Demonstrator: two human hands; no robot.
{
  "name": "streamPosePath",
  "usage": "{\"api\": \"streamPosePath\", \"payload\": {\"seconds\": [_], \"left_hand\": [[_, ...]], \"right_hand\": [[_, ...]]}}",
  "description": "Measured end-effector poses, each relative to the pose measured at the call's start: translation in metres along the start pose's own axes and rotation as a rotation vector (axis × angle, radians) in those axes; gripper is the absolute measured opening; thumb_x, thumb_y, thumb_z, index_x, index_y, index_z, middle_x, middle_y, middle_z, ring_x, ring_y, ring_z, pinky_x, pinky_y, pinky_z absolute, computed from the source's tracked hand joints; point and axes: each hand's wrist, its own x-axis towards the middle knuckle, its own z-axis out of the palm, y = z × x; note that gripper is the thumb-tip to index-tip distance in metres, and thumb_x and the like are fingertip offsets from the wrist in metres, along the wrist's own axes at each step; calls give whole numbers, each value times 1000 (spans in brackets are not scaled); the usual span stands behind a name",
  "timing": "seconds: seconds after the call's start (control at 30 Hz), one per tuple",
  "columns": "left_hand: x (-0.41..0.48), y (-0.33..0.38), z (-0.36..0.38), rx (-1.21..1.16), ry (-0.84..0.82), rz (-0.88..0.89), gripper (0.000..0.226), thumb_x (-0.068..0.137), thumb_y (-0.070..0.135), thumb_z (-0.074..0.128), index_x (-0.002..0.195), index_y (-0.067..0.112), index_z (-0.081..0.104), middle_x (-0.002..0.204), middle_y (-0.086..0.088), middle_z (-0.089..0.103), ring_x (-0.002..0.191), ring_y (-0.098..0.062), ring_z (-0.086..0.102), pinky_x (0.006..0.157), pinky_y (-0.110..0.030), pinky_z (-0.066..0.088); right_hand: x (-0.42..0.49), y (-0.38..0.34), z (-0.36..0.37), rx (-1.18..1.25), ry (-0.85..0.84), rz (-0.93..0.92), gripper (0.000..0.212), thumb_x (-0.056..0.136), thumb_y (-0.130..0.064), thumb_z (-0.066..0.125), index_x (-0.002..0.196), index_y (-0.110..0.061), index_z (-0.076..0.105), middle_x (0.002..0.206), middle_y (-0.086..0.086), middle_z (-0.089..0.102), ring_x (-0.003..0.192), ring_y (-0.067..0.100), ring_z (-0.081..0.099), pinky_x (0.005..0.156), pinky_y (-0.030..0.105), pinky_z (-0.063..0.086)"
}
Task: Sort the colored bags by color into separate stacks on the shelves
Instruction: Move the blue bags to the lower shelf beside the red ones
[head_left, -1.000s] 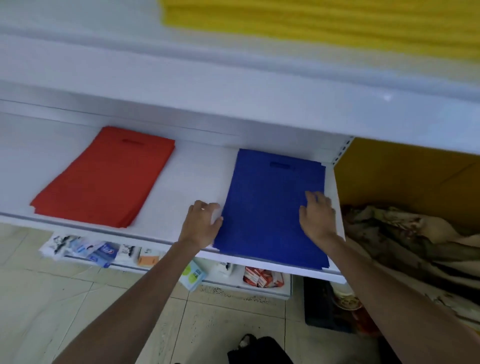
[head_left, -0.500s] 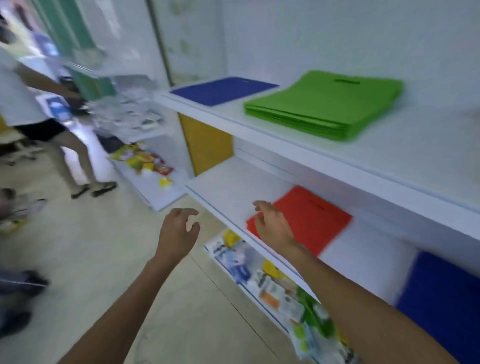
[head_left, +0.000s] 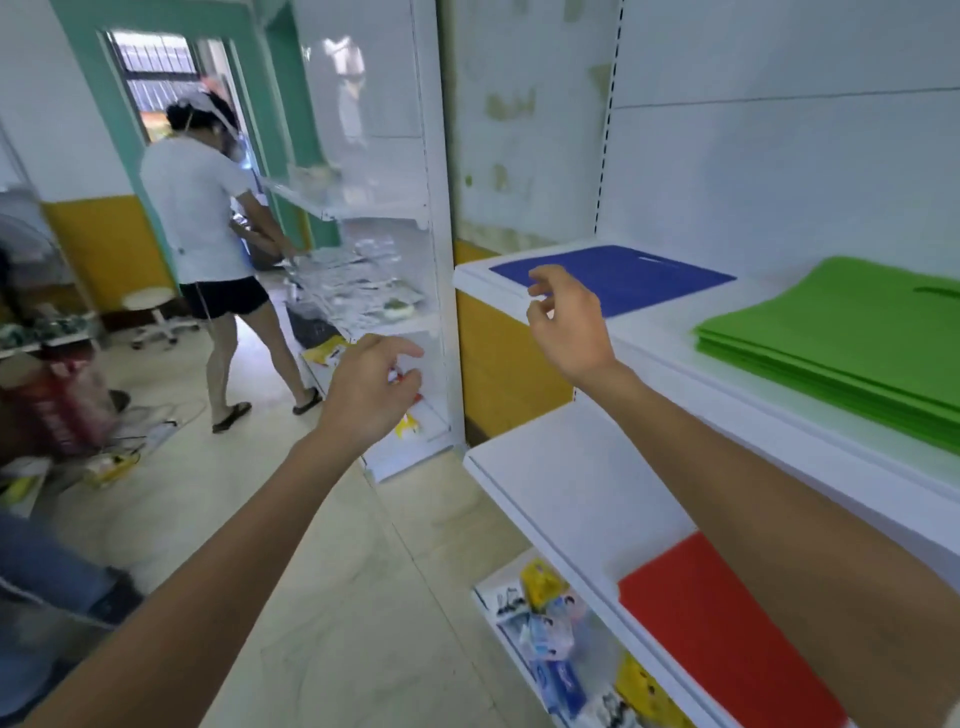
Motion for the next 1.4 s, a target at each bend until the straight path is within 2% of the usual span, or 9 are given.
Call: {"api": "streamPosePath", "payload": {"seconds": [0.23, 0.4, 0.6, 0.7, 0.83, 0.93, 1.03, 1.2, 1.4], "left_hand": [[103, -20, 33, -63, -84, 30, 22, 86, 9, 57, 105, 15, 65, 110, -10, 54, 105, -24, 52, 90, -35, 44], [175, -34, 64, -137, -98, 80, 19, 87, 11, 57, 103, 17, 65, 108, -8, 56, 100, -18, 52, 83, -26, 39], [250, -40, 127, -213, -267, 208, 23, 89, 15, 54, 110, 18, 62, 116, -1, 54, 110, -16, 48, 82, -22, 36], [295, -41, 158, -181, -359, 295, 25, 89, 18, 55, 113, 17, 61, 122, -2, 55, 112, -19, 50, 89, -26, 39], [338, -31, 186, -136, -515, 353, 34, 93, 32, 49, 123, 18, 52, 124, -5, 54, 109, -23, 54, 92, -34, 44], [346, -21, 202, -57, -631, 380, 42, 92, 40, 49, 122, 12, 51, 116, -8, 59, 102, -26, 56, 85, -36, 46], [349, -17, 214, -1, -630, 463, 38, 90, 38, 54, 102, 3, 59, 101, -14, 63, 89, -29, 59, 74, -37, 47], [348, -21, 223, -159, -655, 417, 29, 88, 36, 58, 86, 7, 64, 77, -2, 64, 77, -22, 60, 59, -31, 44], [341, -24, 219, -310, -605, 412, 22, 89, 27, 59, 106, 14, 55, 95, 1, 58, 85, -16, 52, 70, -28, 40]], "right_hand": [[96, 31, 20, -38, 35, 54, 32, 91, -3, 45, 122, -6, 52, 117, 7, 57, 97, 23, 57, 85, 42, 51], [143, 58, 33, -114, 79, 95, 32, 91, -4, 45, 123, -7, 51, 118, 7, 56, 90, 16, 53, 83, 35, 51], [167, 107, 21, -263, 204, 263, 33, 90, -5, 46, 123, -7, 51, 119, 8, 56, 97, 18, 54, 85, 33, 49], [166, 130, -6, -372, 347, 416, 32, 91, -7, 48, 123, -6, 51, 119, 9, 56, 94, 19, 53, 79, 26, 42], [148, 148, -34, -532, 514, 711, 35, 92, -16, 49, 124, -1, 49, 124, 18, 53, 111, 31, 52, 88, 33, 40], [130, 149, -37, -706, 369, 1012, 47, 94, -31, 48, 124, 6, 46, 131, 26, 45, 121, 38, 43, 97, 37, 35], [128, 143, -27, -909, 241, 1179, 53, 94, -41, 45, 127, 0, 46, 138, 23, 35, 128, 37, 32, 102, 41, 31], [134, 141, -6, -1059, 273, 1151, 38, 96, -28, 41, 125, -3, 48, 133, 17, 40, 125, 33, 35, 99, 41, 33], [129, 136, -4, -997, 417, 967, 24, 91, -7, 42, 112, -9, 52, 117, 16, 53, 107, 35, 51, 84, 38, 40]]}}
